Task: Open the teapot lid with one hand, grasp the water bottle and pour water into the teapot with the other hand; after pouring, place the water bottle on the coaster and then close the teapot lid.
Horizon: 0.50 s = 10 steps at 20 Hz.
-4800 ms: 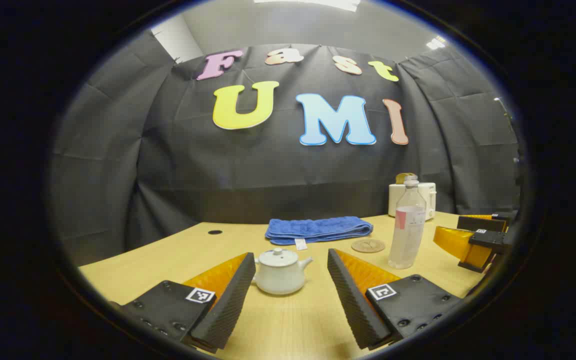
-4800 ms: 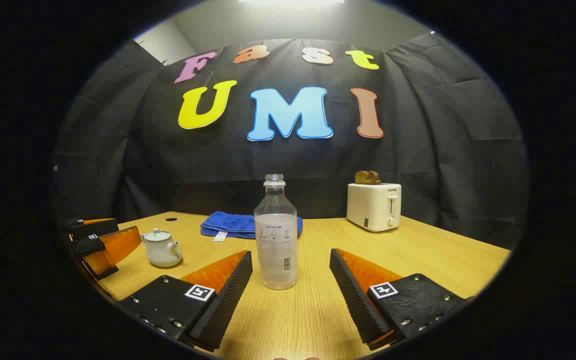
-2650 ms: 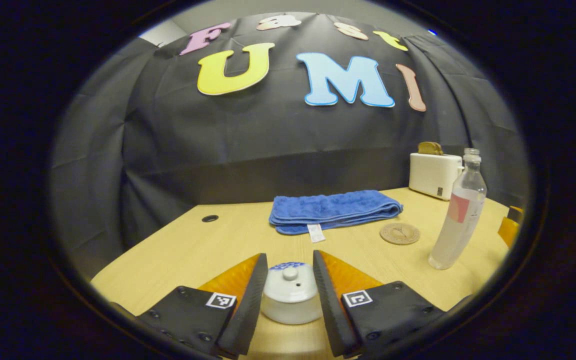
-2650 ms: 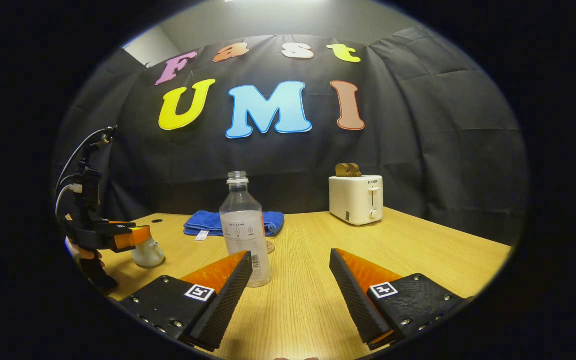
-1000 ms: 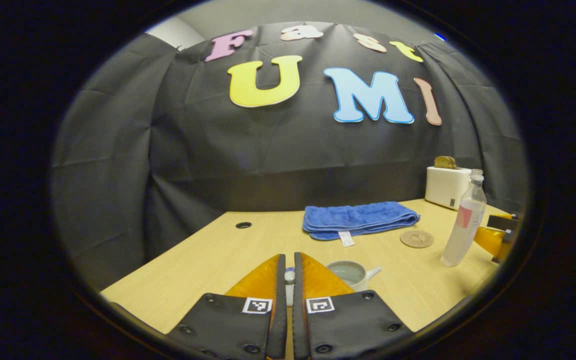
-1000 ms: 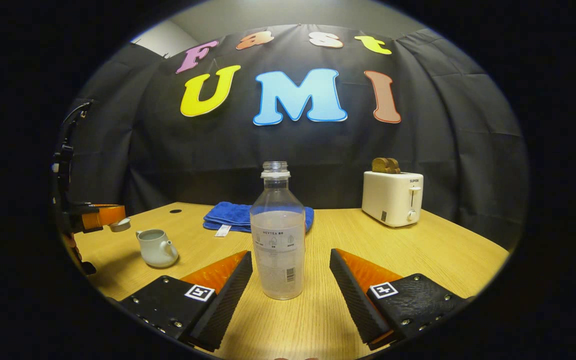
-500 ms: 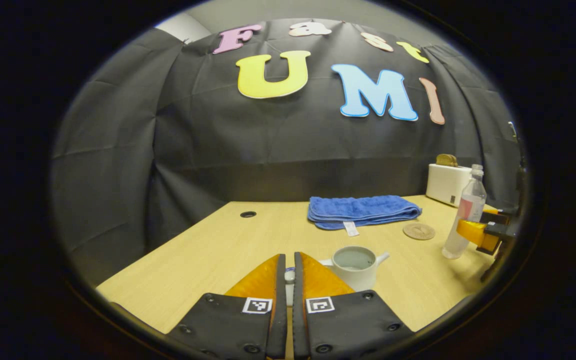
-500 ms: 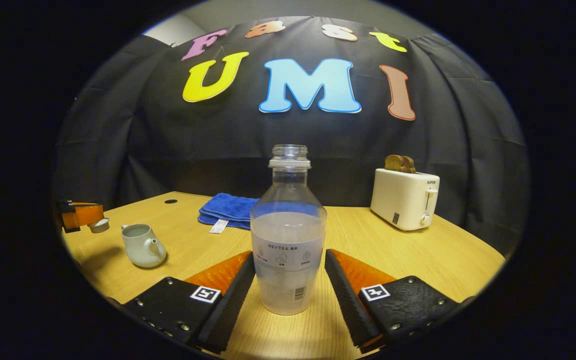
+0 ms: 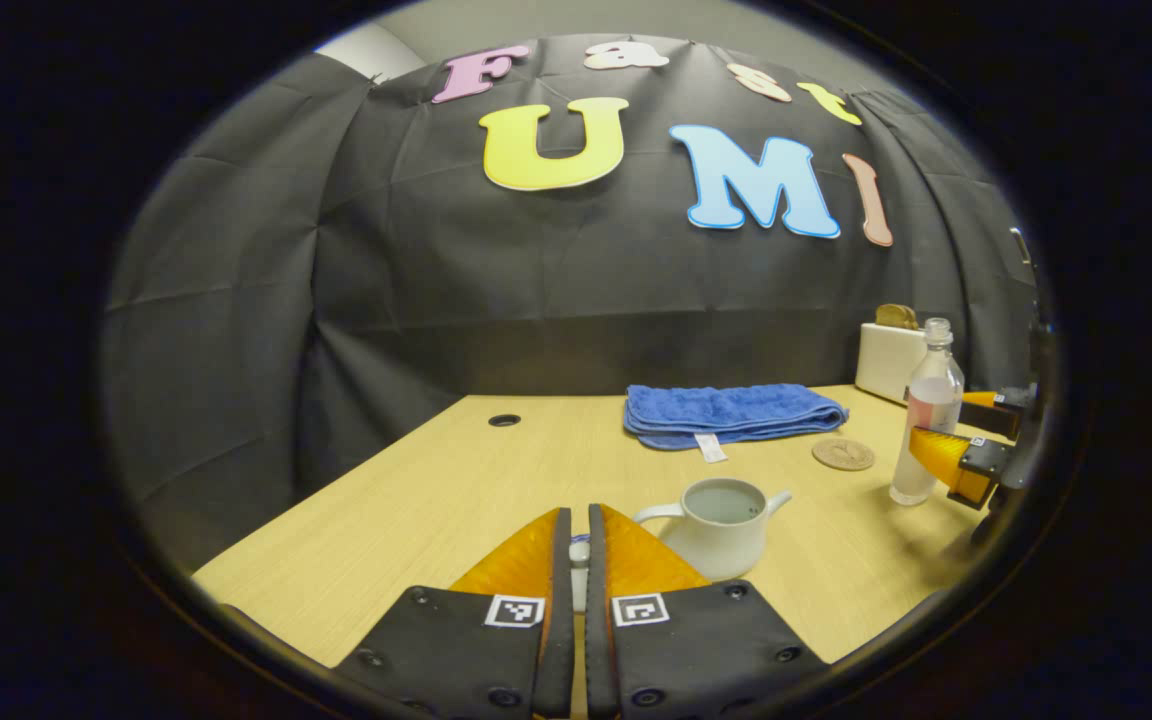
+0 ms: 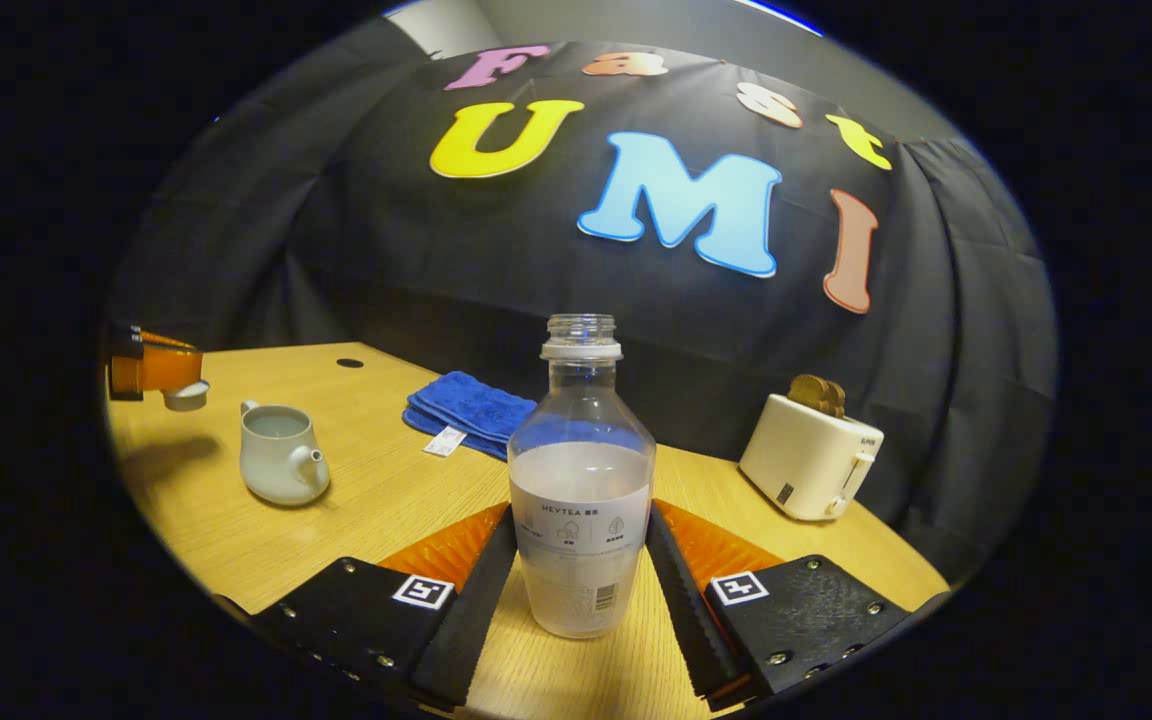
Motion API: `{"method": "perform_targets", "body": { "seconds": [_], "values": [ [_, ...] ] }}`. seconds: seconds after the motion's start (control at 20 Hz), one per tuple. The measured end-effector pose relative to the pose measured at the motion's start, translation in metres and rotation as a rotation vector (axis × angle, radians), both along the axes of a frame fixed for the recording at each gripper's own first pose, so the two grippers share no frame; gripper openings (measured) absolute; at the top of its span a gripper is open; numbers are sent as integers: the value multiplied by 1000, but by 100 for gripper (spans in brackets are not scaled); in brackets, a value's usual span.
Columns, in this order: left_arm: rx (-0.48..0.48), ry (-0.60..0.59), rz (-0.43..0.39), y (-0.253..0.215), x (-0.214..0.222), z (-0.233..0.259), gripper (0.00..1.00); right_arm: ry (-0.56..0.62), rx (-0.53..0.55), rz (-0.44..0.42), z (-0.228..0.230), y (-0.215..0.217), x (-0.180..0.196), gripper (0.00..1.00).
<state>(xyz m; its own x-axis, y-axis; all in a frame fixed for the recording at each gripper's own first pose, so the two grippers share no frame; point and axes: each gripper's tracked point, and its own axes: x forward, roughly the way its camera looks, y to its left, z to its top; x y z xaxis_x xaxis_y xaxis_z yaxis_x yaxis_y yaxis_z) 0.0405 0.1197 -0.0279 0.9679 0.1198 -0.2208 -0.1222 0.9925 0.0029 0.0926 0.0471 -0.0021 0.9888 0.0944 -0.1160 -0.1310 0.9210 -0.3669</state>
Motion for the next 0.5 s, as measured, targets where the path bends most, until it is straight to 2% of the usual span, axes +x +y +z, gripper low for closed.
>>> {"method": "perform_targets", "body": {
  "seconds": [0.5],
  "values": [
    [4,9,25,21,-14,-3,11,-12,-510,67,-5,45,17,78]
  ]
}}
